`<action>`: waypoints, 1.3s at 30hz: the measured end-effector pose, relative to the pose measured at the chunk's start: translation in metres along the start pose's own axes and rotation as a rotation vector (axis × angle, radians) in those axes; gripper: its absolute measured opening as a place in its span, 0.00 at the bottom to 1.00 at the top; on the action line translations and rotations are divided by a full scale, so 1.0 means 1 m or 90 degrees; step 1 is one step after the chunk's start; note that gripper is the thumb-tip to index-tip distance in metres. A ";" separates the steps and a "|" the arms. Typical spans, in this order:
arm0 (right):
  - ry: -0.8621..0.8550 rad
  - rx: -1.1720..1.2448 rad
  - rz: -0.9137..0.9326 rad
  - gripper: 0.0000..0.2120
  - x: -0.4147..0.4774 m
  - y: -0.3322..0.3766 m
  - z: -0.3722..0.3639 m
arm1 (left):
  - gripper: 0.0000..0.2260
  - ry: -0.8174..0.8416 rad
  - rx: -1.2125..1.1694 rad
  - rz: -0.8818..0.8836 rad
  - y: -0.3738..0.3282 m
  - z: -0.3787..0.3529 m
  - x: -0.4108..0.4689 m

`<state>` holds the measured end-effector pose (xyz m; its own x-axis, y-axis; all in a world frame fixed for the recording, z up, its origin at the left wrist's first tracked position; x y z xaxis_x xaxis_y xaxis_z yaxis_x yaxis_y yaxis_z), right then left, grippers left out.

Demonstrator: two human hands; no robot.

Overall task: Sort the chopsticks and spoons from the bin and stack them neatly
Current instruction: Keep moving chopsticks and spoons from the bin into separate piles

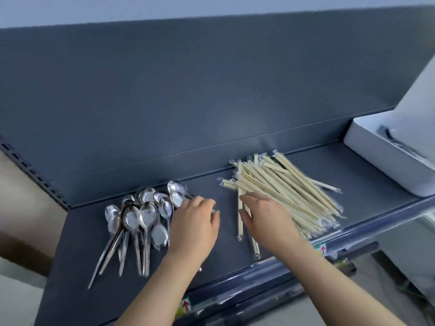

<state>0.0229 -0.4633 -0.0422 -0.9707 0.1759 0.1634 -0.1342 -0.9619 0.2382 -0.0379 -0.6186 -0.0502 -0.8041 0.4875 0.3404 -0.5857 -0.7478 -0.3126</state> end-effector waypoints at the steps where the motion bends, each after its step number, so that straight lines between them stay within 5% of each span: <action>1: -0.011 0.000 -0.019 0.12 -0.007 -0.014 0.008 | 0.09 0.010 -0.010 -0.019 -0.016 -0.005 0.002; 11: -0.054 -0.054 -0.194 0.06 -0.081 -0.205 0.088 | 0.11 0.040 -0.137 -0.135 -0.212 -0.075 0.038; 20: -0.074 -0.064 -0.284 0.15 -0.111 -0.365 0.155 | 0.11 0.071 -0.288 -0.123 -0.365 -0.141 0.097; 27: -0.095 -0.052 -0.321 0.16 -0.074 -0.461 0.181 | 0.10 0.075 -0.302 -0.093 -0.416 -0.181 0.174; 39: 0.017 -0.024 -0.306 0.10 0.043 -0.588 0.172 | 0.10 0.126 -0.234 -0.092 -0.462 -0.243 0.305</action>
<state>0.0945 0.1460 -0.0111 -0.8017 0.5974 0.0185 -0.5756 -0.7800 0.2455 -0.0375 -0.0146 -0.0171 -0.6948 0.6784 0.2387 -0.6619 -0.4733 -0.5813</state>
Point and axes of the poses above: each hand's wrist, its own x-axis towards the middle knuckle, its own z-axis out of the back of the hand, y = z × x, the point moved 1 cm from there along x, towards the middle knuckle, and after that the axes turned 2 degrees about -x, right-handed, at the moved point
